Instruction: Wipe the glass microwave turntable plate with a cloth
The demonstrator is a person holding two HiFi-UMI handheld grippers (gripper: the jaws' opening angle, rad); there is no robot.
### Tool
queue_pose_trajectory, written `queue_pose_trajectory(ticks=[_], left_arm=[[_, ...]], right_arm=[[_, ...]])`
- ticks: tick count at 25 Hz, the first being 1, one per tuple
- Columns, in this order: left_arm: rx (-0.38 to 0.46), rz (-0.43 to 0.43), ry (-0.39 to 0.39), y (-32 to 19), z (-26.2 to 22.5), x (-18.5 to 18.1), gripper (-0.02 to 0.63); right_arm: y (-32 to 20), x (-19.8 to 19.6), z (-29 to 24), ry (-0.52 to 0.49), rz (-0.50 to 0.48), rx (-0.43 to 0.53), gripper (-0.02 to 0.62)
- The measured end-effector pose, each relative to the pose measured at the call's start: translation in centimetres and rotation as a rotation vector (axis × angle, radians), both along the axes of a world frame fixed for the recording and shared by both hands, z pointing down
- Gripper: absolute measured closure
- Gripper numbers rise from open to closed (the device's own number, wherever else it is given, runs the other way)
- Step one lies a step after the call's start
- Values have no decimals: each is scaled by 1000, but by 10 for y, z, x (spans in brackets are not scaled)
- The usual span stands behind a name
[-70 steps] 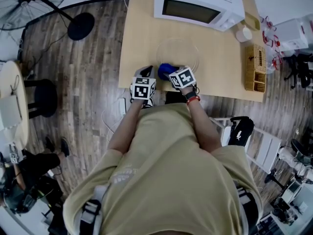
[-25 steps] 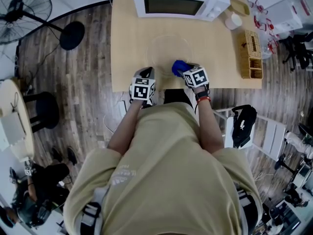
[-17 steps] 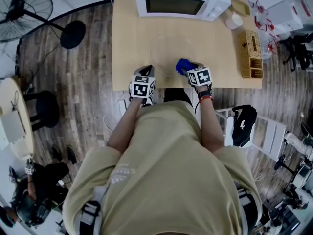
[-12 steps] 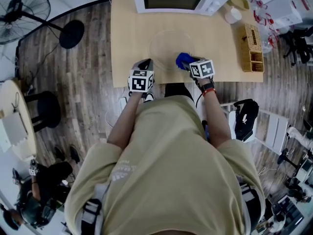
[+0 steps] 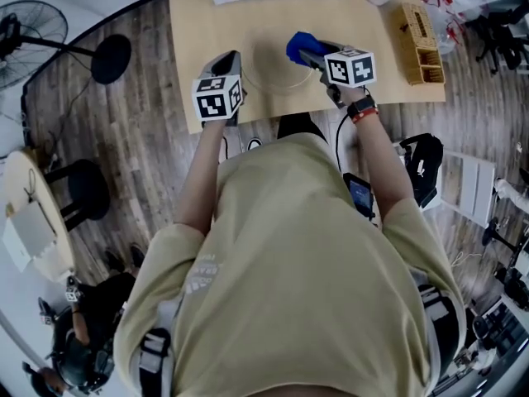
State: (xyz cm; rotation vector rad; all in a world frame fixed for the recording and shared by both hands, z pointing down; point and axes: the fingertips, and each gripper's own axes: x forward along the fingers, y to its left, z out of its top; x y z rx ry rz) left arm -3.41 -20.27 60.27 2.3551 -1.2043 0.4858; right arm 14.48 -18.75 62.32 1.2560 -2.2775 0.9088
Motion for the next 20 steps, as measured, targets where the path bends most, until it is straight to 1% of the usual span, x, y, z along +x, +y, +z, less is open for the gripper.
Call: queue_pose_trajectory(ticks=[3, 7, 9, 12, 15, 20], left_arm=[[40, -28, 14, -14, -18, -7, 586], [94, -69, 43, -31, -47, -15, 586], [137, -93, 62, -42, -71, -21, 586], [188, -120, 96, -58, -106, -28, 587], [264, -116, 99, -69, -142, -30, 588], [376, -103, 90, -77, -193, -28, 588]], right_arm=[[-18, -18, -38, -102, 62, 75, 388], [-37, -37, -79, -137, 124, 183, 388], [-47, -40, -99, -123, 148, 244, 388], [-59, -47, -129, -117, 138, 324, 388], [-70, -47, -162, -107, 147, 400, 388], [-83, -34, -217, -4, 207, 543, 388]])
